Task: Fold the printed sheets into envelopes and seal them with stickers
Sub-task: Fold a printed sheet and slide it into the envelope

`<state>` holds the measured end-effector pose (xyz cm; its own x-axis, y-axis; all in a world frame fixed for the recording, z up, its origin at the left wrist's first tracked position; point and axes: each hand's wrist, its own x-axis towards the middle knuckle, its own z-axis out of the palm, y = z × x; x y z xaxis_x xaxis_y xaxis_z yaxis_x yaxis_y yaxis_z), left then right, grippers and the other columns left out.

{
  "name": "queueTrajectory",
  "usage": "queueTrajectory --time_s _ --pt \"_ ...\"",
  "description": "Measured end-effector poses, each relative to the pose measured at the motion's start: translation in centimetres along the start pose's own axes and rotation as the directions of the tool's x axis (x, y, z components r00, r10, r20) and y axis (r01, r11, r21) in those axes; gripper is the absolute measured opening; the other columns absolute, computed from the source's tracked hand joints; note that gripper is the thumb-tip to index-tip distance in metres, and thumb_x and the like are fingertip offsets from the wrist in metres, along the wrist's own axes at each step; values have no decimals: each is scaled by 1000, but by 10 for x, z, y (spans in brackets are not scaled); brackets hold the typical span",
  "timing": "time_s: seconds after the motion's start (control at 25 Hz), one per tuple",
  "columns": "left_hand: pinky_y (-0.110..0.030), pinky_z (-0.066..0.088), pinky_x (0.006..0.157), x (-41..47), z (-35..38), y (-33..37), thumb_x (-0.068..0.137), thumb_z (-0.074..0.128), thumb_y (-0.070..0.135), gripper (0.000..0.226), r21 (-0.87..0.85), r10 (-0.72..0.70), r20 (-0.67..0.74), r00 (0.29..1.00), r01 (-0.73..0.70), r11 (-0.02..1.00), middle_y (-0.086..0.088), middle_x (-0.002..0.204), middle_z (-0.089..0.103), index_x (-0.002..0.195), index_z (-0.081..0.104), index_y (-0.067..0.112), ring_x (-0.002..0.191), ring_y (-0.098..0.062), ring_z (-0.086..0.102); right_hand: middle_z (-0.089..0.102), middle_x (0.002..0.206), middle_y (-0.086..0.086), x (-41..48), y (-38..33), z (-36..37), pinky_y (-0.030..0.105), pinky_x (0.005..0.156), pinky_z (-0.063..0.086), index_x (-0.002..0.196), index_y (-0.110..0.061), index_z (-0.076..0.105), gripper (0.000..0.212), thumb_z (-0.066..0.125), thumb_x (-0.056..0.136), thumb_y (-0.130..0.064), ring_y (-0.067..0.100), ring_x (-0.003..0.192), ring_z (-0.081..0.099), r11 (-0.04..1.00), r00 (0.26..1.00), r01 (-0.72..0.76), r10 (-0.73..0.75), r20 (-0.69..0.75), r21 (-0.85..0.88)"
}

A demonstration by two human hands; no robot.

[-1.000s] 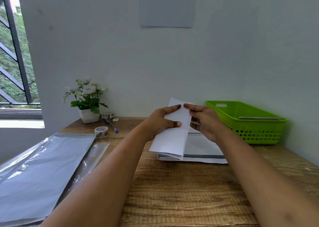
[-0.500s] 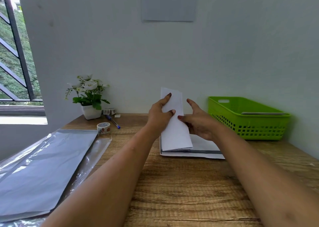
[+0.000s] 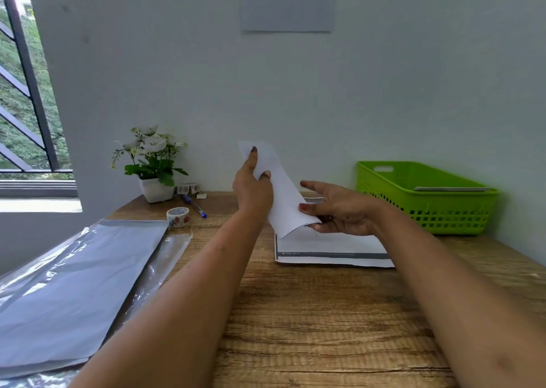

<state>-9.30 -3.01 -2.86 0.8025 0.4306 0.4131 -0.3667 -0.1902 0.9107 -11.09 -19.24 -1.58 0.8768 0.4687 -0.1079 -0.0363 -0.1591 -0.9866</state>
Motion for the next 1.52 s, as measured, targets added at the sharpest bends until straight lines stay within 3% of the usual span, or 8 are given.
queueTrajectory --time_s 0.24,0.4,0.52,0.68,0.88,1.12,1.32,1.52 --pt "-36 37 106 1 6 -10 99 35 3 57 67 -100 13 995 99 993 -8 149 34 151 20 23 128 -27 42 52 49 -1 -1 -1 -13 14 38 35 110 -1 63 29 62 90 -21 5 39 42 922 999 0 -19 -47 -388" --pt "-39 30 111 3 0 -11 84 40 -16 89 99 -157 80 984 149 984 -8 159 7 152 1 28 142 -28 22 52 56 -3 7 -1 -24 21 51 37 78 -12 68 20 66 86 -30 14 54 52 647 843 85 -452 -292 -758" --pt "-41 26 115 2 -14 -15 78 45 -20 100 257 -73 69 995 53 965 -2 160 -6 151 0 32 146 -25 11 58 72 -5 5 -2 -30 26 61 37 86 -29 69 10 62 87 -36 19 74 57 384 737 -93 -593 -323 -919" --pt "-37 31 109 10 -26 -34 85 41 -13 66 602 -25 155 988 -74 795 -4 155 23 140 40 23 139 -24 30 66 107 1 -2 3 -36 27 71 44 97 -30 68 17 59 87 -21 25 97 62 191 776 -312 -514 -366 -931" --pt "-43 42 100 6 -17 -32 91 42 7 35 731 -111 300 948 -154 665 2 124 59 106 65 29 113 -21 52 65 107 1 1 4 -39 28 67 46 99 -24 70 29 52 81 -10 24 94 62 37 852 -454 -277 -445 -890" --pt "-48 29 109 -9 -10 -18 92 36 4 42 795 -89 359 929 -255 550 1 124 59 109 65 29 115 -22 51 67 104 5 12 5 -13 30 70 47 97 -20 69 24 52 84 -10 29 93 63 220 776 -340 -483 -405 -914" --pt "-33 45 89 -9 -50 7 91 48 7 26 593 -152 354 923 -96 799 0 111 63 105 68 16 93 -17 52 70 99 6 12 -5 45 32 77 52 96 -20 73 26 51 83 -13 26 88 65 402 842 -84 -461 -281 -912" --pt "-35 47 87 14 -164 26 89 54 1 30 707 -331 109 937 161 688 -16 116 59 119 60 2 104 -28 56 70 85 10 17 -20 123 28 65 55 95 -10 71 24 50 87 -2 17 68 64 741 938 162 -320 -130 -651"
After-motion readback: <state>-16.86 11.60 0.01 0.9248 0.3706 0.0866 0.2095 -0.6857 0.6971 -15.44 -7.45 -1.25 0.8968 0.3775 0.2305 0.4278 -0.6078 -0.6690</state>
